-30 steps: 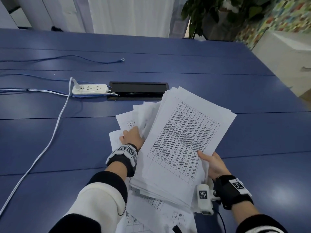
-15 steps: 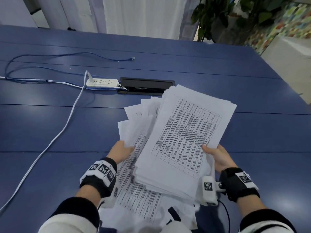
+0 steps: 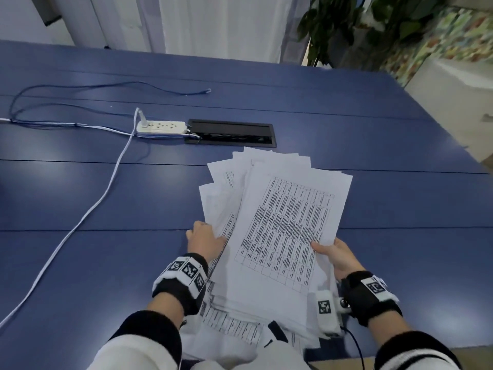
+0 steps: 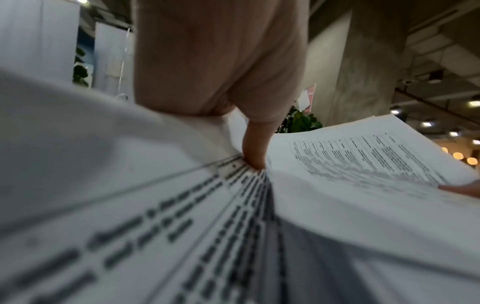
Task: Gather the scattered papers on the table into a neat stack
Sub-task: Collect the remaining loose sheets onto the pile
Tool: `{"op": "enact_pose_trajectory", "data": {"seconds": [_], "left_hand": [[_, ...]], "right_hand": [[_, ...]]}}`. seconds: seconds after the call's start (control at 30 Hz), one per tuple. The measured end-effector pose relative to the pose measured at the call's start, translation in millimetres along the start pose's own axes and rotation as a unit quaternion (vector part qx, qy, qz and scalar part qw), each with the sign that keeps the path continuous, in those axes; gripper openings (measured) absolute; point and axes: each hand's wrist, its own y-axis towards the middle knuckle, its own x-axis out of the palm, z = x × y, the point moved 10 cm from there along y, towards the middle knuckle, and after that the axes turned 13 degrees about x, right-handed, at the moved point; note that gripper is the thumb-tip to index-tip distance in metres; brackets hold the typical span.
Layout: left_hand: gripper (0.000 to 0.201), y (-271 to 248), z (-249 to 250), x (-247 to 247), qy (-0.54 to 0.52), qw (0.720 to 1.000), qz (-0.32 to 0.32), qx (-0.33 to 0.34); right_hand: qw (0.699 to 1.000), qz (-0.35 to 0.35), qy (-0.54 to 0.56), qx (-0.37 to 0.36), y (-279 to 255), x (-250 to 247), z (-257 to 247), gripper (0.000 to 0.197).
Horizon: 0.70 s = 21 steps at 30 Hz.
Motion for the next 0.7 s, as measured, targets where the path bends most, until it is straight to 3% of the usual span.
{"op": "enact_pose_trajectory", "data": {"seconds": [0.13, 0.33, 0.47, 0.57, 0.7], "left_hand": [[0.038, 2, 5, 2, 0.003, 1.000, -0.008, -0.007], [0.027, 5, 12, 4, -0.063, 0.997, -0.011, 0.039], [0.020, 0, 24, -1, -0.069, 0.995, 0.026, 0.069], [0.024, -3, 27, -8, -0.097, 0.991, 0.060, 0.072], [0.040, 6, 9, -22, -0.237, 0.968, 0.077, 0.038]], "right_hand": [[1.000, 0.004, 0.001, 0.000, -2, 1, -1, 0.042], [1.000, -0.005, 0.012, 0.003, -5, 1, 1, 0.041], [1.000, -0.016, 0.023, -0.001, -5, 0, 2, 0.040], [0.999, -0.019, 0.032, -0.004, -5, -2, 1, 0.037], [0.999, -0.035, 0.028, -0.012, -7, 2, -10, 0.035]]}}
